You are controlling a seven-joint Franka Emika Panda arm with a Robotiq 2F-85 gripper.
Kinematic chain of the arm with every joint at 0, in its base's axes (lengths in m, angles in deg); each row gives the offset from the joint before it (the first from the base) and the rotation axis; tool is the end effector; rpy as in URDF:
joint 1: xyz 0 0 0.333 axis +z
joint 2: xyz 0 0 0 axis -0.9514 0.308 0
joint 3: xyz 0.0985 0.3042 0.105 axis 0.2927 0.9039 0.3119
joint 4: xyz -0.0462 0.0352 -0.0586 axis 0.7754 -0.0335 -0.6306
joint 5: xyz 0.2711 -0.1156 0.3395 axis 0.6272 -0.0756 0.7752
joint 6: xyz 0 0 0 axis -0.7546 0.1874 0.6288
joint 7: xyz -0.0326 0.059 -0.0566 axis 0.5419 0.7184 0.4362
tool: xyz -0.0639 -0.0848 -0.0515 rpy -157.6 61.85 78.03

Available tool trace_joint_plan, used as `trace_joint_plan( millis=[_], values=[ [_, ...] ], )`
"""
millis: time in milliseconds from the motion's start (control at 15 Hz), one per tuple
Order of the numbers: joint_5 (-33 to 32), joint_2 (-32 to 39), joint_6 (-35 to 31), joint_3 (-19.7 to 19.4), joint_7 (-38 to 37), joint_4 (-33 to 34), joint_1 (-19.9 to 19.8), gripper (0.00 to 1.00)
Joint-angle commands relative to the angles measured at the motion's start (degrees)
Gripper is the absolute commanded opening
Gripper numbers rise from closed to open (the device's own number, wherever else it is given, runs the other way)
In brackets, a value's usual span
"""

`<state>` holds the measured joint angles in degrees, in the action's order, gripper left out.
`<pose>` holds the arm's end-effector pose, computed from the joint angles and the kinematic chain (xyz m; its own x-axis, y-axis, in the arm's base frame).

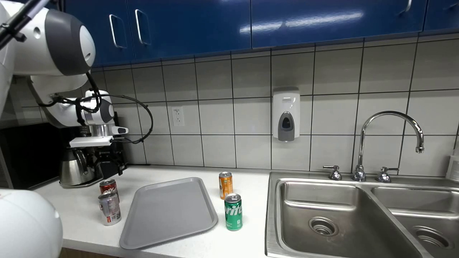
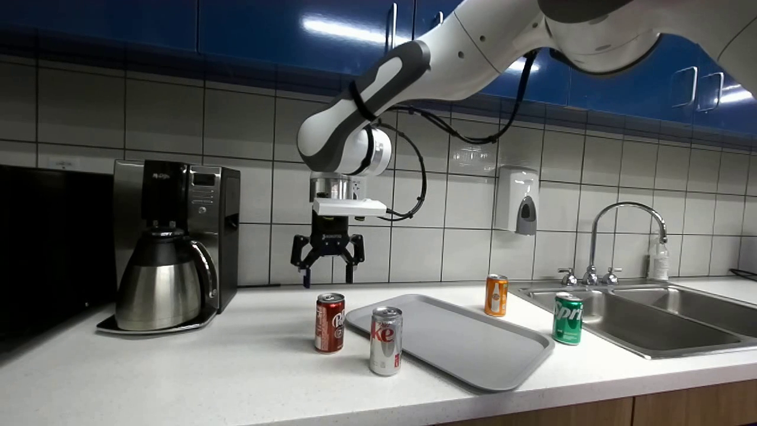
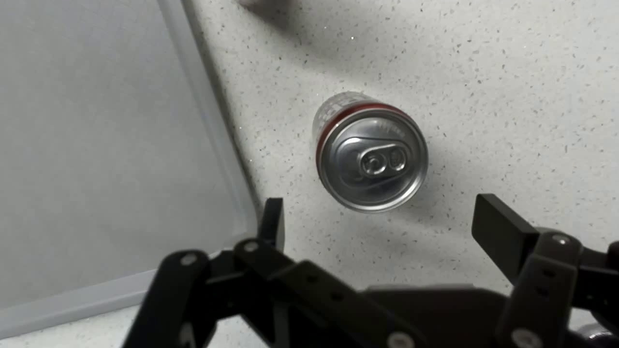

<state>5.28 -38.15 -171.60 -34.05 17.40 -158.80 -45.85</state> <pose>0.6333 0.4041 0.2732 0.9436 0.3268 -0.0538 0.3270 -0.9450 -0.0056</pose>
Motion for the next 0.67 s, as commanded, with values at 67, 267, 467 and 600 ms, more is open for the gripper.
trace_joint_plan(
  millis=[67,267,467,600],
  values=[
    [-0.70,-5.63,-0.78,0.90,0.99,-4.38,-1.68,1.00],
    [0.14,-8.22,-0.90,1.03,1.32,-6.42,-3.01,1.00],
    [0.59,-10.68,-1.32,1.00,1.61,-9.19,-4.66,1.00],
    [0.79,-12.41,-1.58,0.96,1.84,-11.55,-5.81,1.00]
  ],
)
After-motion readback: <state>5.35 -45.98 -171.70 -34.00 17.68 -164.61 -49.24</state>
